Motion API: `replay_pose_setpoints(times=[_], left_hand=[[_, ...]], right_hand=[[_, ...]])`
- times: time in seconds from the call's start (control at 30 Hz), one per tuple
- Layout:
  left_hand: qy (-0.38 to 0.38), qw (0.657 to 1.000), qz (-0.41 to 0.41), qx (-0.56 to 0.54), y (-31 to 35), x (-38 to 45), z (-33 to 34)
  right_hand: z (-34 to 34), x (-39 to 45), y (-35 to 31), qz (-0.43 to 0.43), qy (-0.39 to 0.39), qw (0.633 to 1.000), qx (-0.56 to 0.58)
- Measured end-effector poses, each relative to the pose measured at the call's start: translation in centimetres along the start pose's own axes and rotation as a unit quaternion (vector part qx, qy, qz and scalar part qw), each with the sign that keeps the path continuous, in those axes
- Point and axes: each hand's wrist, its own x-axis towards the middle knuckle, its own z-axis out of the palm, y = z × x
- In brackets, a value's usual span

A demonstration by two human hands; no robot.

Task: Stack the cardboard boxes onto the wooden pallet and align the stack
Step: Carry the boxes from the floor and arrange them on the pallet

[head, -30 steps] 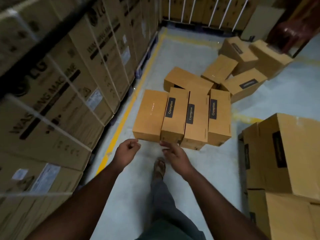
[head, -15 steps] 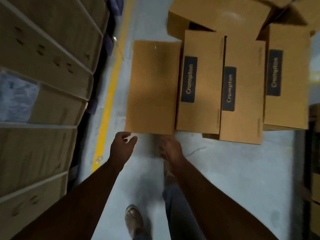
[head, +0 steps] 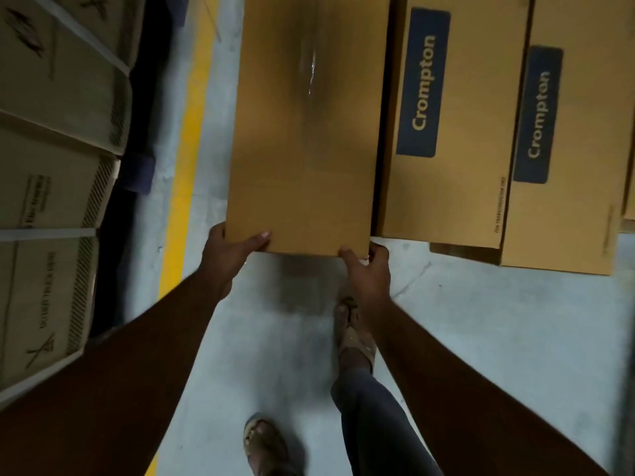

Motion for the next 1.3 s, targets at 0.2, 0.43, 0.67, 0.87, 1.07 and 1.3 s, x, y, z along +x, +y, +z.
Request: replay_pose_setpoints(times=[0.2, 0.43, 0.67, 0.87, 1.07, 1.3], left_hand=[[0.039, 0.996, 0.035, -0.078, 1.8, -10.5, -6.5], [-0.027, 0.993, 0.102, -0.058, 3.2, -29.9, -13.9], [0.017, 0.986, 0.116, -0.119, 1.6, -49.5, -17.2], [0.05, 0.977, 0.164, -0.13, -0.4, -62.3, -15.4], [0.029, 0.958, 0.201, -0.202, -7.3, -73.9, -8.3], [0.03, 0.942, 0.223, -0.25, -15.7, -89.1, 2.5]], right_hand=[[-3.8, -11.6, -0.5, -0.031, -0.03, 0.997, 0.064], [-12.2, -29.6, -1.7, -0.056, -0.012, 0.995, 0.084], [-23.0, -47.6, 0.1, -0.166, -0.043, 0.983, 0.059], [-30.9, -56.0, 1.5, -0.205, -0.028, 0.967, 0.149], [-41.1, -58.7, 7.5, -0.275, -0.012, 0.948, 0.158], [-55.9, -62.5, 17.3, -0.293, 0.002, 0.939, 0.182]])
